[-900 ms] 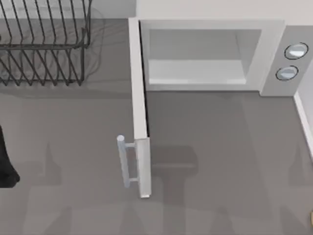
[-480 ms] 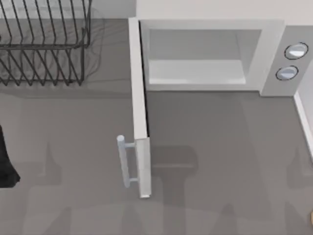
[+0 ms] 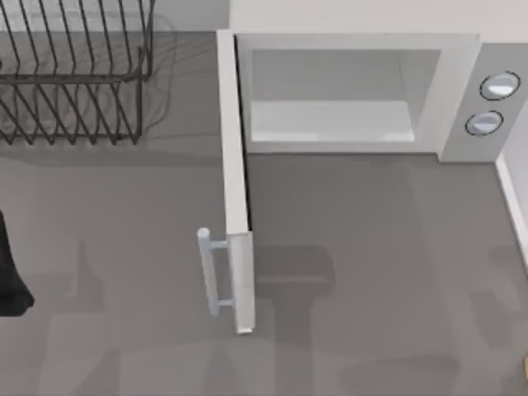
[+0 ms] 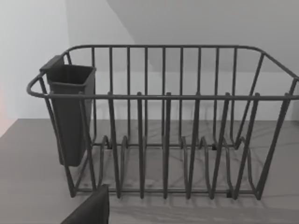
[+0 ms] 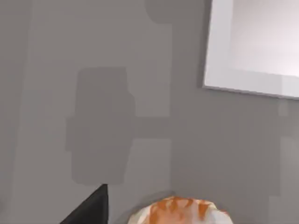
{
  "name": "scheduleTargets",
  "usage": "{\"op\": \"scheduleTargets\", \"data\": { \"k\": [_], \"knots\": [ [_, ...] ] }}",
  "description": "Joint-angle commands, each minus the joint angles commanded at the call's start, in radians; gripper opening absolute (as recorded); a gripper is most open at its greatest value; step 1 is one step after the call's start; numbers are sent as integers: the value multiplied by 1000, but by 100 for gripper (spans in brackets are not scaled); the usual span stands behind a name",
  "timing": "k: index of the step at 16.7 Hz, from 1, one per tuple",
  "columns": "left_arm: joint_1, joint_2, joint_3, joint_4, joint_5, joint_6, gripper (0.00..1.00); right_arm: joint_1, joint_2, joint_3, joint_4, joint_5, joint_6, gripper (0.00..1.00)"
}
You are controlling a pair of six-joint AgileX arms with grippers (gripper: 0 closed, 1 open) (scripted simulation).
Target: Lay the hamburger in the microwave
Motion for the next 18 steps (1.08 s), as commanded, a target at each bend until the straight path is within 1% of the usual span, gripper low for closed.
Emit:
{"op": "scheduleTargets", "data": {
  "k": [4,8,15,18],
  "knots": [
    [0,0,0,0,0,0,100,27,273,154,-214,0,-14,100],
    [0,0,0,0,0,0,100,44,443,258,-341,3,-23,100],
    [0,0,0,0,0,0,100,43,474,274,-359,4,-24,100],
    [0,0,0,0,0,0,100,46,512,236,-289,4,-24,100]
  ]
}}
